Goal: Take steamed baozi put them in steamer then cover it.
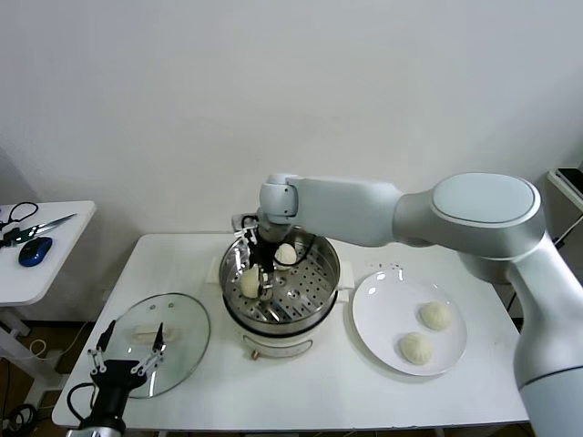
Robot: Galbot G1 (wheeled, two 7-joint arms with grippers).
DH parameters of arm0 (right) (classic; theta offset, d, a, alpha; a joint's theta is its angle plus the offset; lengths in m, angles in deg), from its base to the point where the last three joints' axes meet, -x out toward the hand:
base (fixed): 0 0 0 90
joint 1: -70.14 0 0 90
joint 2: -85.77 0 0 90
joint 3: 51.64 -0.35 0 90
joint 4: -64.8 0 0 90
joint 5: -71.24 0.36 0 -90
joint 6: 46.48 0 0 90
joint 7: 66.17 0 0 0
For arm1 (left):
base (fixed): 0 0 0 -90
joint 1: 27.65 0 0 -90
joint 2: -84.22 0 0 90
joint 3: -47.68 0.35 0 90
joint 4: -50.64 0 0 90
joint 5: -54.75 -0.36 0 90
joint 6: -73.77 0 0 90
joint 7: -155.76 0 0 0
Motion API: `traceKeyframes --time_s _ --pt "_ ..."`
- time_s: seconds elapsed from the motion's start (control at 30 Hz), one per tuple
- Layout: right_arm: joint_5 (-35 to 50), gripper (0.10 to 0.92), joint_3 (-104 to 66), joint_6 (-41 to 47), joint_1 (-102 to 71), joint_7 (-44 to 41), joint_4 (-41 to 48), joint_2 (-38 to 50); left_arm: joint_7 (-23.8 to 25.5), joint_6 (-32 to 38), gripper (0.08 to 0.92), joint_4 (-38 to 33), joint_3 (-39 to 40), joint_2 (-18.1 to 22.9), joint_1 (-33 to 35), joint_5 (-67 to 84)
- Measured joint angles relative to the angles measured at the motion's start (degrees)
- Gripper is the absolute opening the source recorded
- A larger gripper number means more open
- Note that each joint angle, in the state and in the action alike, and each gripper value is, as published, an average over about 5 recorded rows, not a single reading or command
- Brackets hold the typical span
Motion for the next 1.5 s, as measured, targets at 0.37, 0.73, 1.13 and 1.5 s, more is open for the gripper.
traceKeyframes --time_s 0.37,0.73,1.13,1.5 --pt "2.4 0.823 -0.2 -0.6 5.3 -1.4 -5.9 6.5 -0.1 -0.4 0.823 -0.6 0.1 -0.2 -0.1 -0.3" --pt "-0.1 0.823 1.1 -2.5 12.7 -3.2 -16.7 23.1 -0.1 -0.9 0.823 -0.1 0.2 -0.1 -0.7 -0.9" --pt "-10.1 0.823 2.8 -4.6 12.3 -3.8 -28.6 44.2 -0.1 -1.9 0.823 0.2 -0.1 0.4 -1.3 -2.1" --pt "-20.6 0.823 -0.7 -5.9 0.5 -3.6 -30.2 54.3 -0.1 -2.6 0.823 -0.5 0.2 1.5 -1.4 -3.2"
